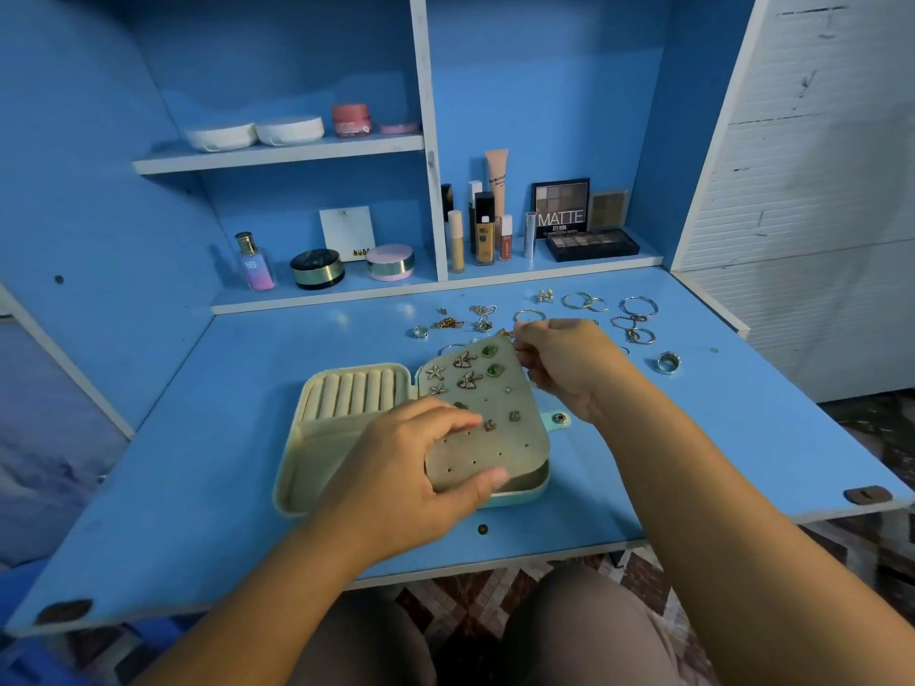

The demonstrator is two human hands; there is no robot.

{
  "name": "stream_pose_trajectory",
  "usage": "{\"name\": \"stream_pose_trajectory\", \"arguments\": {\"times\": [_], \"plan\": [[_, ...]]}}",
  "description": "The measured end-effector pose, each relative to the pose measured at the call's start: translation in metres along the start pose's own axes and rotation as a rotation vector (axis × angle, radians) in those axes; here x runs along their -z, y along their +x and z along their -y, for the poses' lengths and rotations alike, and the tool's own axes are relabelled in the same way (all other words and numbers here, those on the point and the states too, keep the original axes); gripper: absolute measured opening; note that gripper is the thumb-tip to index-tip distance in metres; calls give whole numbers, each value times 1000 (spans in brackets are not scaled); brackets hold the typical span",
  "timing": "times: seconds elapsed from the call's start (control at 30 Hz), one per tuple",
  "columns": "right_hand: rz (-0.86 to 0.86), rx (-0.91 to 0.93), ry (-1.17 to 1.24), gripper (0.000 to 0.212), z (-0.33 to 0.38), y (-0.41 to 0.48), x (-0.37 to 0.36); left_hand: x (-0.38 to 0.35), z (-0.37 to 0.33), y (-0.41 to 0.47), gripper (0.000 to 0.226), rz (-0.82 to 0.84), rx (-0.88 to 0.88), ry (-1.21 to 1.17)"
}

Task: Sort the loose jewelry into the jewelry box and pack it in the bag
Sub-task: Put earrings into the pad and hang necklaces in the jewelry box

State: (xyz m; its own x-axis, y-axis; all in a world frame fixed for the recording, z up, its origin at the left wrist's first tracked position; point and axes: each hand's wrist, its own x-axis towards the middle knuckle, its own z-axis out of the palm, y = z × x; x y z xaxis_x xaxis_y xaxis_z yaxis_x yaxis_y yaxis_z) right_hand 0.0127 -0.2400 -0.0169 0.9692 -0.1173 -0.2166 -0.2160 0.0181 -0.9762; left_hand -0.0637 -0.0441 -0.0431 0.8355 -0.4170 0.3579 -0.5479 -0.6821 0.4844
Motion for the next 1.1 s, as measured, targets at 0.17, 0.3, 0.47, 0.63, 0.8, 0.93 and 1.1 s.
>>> {"name": "stream_pose_trajectory", "arguments": {"times": [0.17, 0.3, 0.47, 0.63, 0.8, 0.93, 1.1], "plan": [[74, 20, 256, 18, 12, -8, -5, -2, 1, -2, 71, -67, 12, -55], [207, 37, 477, 20, 19, -19, -16, 1, -3, -7, 53, -202, 50, -99], [-84, 294, -285, 16, -5, -24, -19, 9, 6, -12, 40, -237, 199, -429], [-19, 391, -1048, 11, -37, -31, -23, 15, 17, -16, 37, -214, 229, -564], [-21, 391, -1167, 12, -30, -40, -18, 17, 17, -19, 34, -215, 224, -630], [17, 430, -1078, 14, -28, -43, -8, 17, 21, -20, 37, -209, 244, -662], [58, 489, -1058, 9, -22, -44, 0, 16, 23, -20, 44, -196, 255, -671]]}}
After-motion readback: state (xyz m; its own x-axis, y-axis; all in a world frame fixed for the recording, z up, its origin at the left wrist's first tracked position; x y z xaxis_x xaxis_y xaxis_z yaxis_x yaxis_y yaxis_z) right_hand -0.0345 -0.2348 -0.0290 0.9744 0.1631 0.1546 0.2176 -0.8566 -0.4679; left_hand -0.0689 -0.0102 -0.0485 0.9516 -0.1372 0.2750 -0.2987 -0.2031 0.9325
